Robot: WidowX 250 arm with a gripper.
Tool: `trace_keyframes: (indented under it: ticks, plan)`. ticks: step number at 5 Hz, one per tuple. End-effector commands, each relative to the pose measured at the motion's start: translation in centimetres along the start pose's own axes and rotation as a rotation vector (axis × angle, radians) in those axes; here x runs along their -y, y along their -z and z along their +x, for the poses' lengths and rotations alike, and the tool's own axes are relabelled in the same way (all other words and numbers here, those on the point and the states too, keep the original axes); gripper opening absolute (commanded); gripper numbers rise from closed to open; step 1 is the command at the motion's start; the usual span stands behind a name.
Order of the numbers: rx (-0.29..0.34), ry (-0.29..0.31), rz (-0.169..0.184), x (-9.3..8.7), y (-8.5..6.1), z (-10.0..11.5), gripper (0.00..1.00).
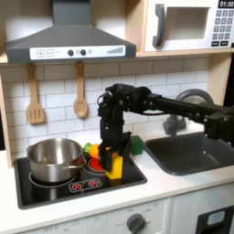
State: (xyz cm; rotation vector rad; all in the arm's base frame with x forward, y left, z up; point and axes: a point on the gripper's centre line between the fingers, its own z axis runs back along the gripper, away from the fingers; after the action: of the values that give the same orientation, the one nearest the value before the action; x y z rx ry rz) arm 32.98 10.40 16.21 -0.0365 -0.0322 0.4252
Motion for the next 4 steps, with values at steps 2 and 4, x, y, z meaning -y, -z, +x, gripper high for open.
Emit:
trace_keyframes:
  ticks: [2, 4]
  plan:
    - [0.007, -0.003, -0.005, -0.06, -0.47, -0.06, 1.00]
    - [-0.009, 0.009, -0.040, 0.16, -0.84, -0.55, 1.00]
